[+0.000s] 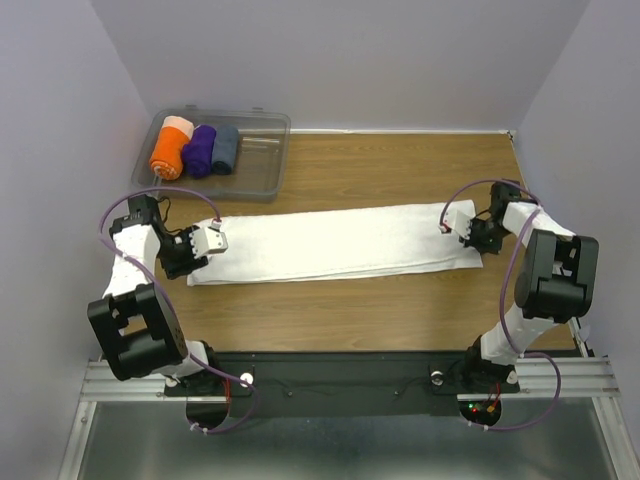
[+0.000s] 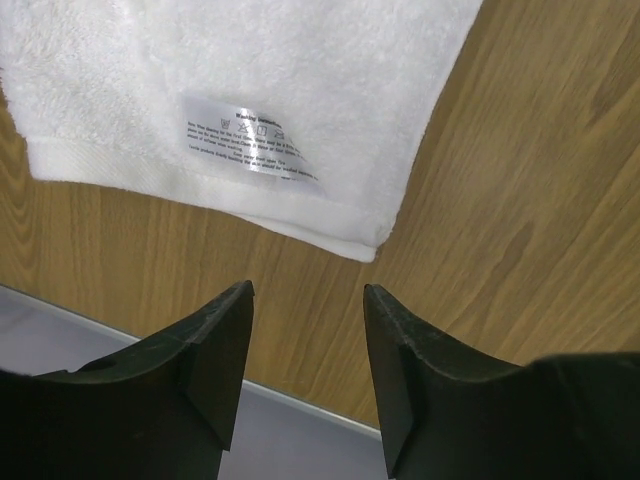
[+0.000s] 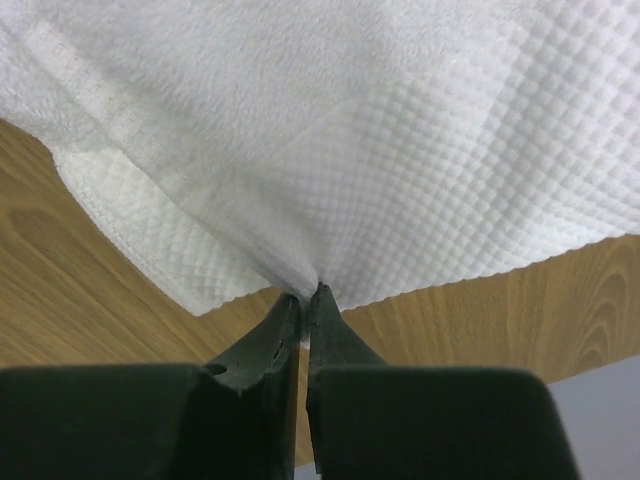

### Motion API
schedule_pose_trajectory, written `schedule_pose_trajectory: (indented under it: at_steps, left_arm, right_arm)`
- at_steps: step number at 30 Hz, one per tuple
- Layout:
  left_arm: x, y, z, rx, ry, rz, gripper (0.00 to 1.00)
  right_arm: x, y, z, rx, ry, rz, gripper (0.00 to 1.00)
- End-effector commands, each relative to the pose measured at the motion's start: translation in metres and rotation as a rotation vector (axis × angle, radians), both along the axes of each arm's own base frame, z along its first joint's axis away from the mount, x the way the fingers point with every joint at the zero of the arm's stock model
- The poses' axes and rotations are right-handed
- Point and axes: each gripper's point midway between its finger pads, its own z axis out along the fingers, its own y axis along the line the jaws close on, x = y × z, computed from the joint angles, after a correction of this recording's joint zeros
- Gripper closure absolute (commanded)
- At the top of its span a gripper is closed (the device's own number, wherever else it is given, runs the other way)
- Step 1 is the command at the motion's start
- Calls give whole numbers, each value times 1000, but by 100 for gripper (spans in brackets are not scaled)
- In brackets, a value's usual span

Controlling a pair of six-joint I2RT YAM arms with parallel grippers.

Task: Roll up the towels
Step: Fold the towel

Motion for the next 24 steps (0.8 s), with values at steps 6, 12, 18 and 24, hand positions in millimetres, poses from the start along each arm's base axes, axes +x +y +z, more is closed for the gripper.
schedule_pose_trajectory:
  at_steps: [6, 12, 18, 24]
  left_arm:
    - [-26, -1, -27, 88, 73, -236, 40]
    - [-38, -6, -44, 135, 101, -323, 39]
    - [-30, -16, -46, 134, 73, -355, 39]
    - [-19, -25, -42, 114, 37, -358, 39]
  right_arm:
    - [32, -7, 30, -19, -103, -62, 99]
    - [34, -6, 34, -3, -105, -92, 99]
    - [33, -6, 34, -4, -100, -88, 99]
    - [31, -6, 31, -3, -90, -91, 99]
